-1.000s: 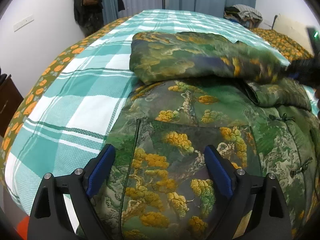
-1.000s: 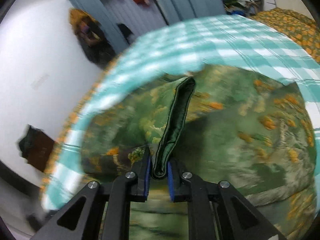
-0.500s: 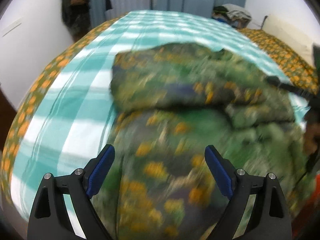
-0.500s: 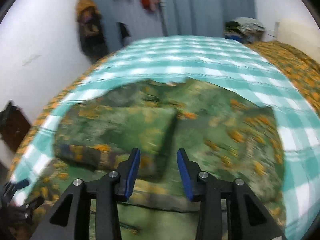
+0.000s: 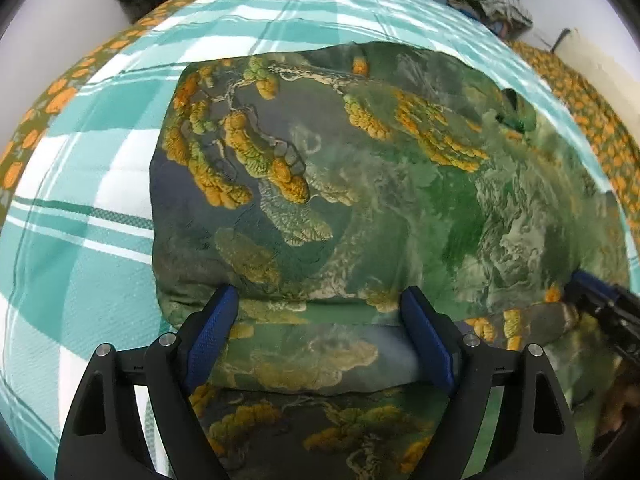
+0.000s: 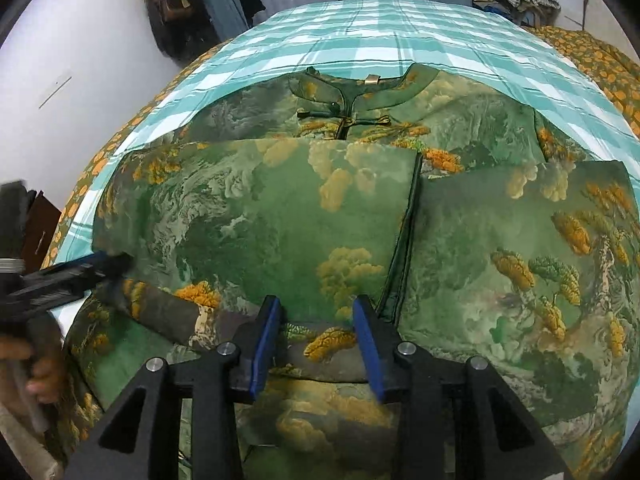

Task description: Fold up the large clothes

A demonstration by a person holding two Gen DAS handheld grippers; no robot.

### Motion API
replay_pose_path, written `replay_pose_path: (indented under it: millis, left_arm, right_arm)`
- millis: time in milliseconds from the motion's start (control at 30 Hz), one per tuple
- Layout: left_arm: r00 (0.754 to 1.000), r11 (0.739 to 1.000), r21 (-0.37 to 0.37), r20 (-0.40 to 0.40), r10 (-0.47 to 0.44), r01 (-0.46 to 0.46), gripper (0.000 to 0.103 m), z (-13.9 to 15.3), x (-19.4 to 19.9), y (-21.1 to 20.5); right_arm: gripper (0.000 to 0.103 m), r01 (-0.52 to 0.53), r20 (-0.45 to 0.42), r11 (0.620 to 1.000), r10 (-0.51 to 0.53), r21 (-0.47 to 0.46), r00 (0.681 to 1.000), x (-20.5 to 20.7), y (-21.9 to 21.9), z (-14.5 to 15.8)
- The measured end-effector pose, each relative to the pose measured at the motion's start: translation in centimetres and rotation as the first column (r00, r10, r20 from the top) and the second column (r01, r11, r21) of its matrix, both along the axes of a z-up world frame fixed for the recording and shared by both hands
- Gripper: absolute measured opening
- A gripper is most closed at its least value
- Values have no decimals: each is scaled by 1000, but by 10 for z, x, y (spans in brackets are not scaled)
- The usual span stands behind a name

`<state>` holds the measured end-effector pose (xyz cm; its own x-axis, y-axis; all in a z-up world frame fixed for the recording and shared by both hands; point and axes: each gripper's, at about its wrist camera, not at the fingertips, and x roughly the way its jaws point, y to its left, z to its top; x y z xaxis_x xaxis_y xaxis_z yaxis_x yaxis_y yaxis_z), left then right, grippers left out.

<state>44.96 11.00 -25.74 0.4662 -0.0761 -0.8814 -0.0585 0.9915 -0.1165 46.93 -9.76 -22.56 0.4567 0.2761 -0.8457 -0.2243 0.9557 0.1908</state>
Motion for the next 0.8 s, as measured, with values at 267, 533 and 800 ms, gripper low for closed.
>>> replay_pose_path:
  millis: [267, 533, 800]
  left_arm:
    - [996, 996, 6, -12, -93, 93, 83, 47, -2, -20]
    - [995, 996, -74, -75, -64, 59, 85, 10, 41, -29]
    - [999, 999, -6, 20, -40, 40, 89, 42, 89, -32]
  right_arm:
    - [38, 8, 18, 999, -8, 41, 1000, -7, -8, 2]
    - [38, 8, 16, 999, -9, 42, 1000, -6, -8, 1]
    - [38, 1, 16, 997, -2, 72, 1000, -6, -13, -2]
